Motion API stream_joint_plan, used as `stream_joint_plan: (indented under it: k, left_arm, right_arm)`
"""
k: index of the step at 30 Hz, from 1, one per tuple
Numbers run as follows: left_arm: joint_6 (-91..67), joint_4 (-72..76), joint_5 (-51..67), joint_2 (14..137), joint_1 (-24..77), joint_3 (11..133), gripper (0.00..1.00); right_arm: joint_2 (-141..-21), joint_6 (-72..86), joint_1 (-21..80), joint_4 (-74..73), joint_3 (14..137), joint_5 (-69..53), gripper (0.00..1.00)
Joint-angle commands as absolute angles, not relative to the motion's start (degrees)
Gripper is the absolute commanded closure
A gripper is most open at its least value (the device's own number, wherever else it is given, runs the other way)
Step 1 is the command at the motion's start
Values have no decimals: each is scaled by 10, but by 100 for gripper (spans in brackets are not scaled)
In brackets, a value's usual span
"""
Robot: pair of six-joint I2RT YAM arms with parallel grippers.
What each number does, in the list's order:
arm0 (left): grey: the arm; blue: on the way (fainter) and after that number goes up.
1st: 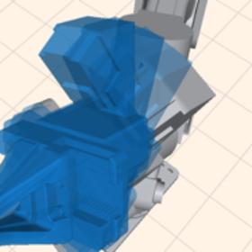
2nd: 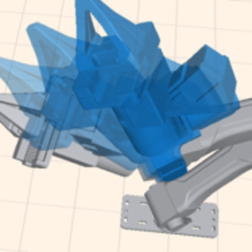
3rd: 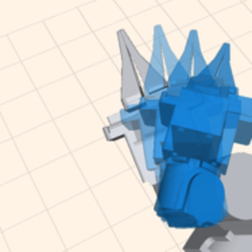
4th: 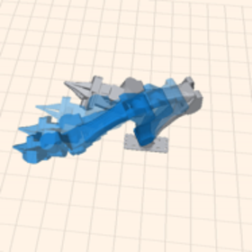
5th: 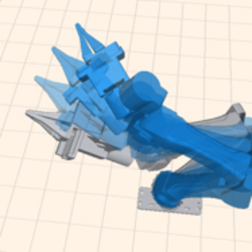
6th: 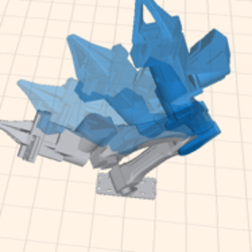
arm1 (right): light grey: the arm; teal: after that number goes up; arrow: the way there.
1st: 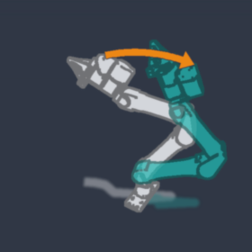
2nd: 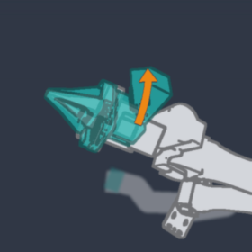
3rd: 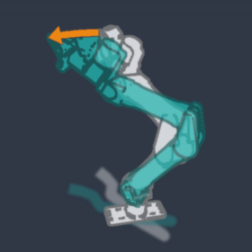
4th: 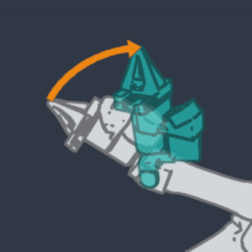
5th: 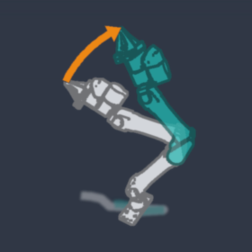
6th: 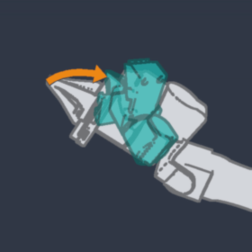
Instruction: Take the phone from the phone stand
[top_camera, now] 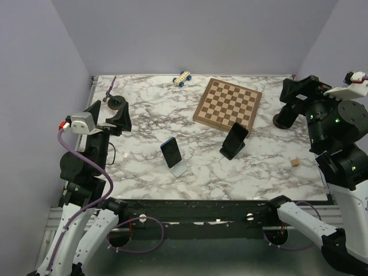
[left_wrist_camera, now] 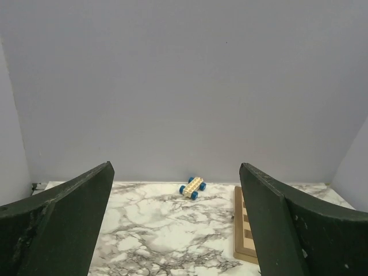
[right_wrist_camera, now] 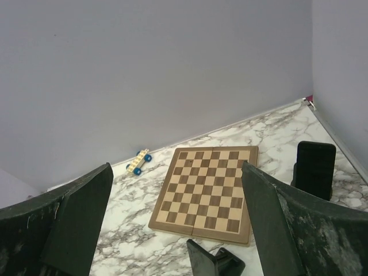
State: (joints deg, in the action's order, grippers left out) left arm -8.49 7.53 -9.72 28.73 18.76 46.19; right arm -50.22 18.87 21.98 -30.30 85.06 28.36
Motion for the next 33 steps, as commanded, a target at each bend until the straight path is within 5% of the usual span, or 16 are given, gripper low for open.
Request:
stream_joint_plan:
  k: [1, 17, 27, 33]
  left_arm:
    - [-65, 74, -127, 293, 194, 468, 1]
    - [-54, 73, -153, 293, 207, 465, 1]
    - [-54, 72, -149, 295, 211, 465, 1]
    - [-54, 71, -139, 302, 213, 465, 1]
  right_arm:
    - [-516, 192, 216, -340, 869, 304, 0]
    - [-696, 393, 216, -552, 981, 431, 0]
    - [-832, 333, 242, -588, 1011, 181, 0]
    - [-854, 311, 358, -566, 983, 201, 0]
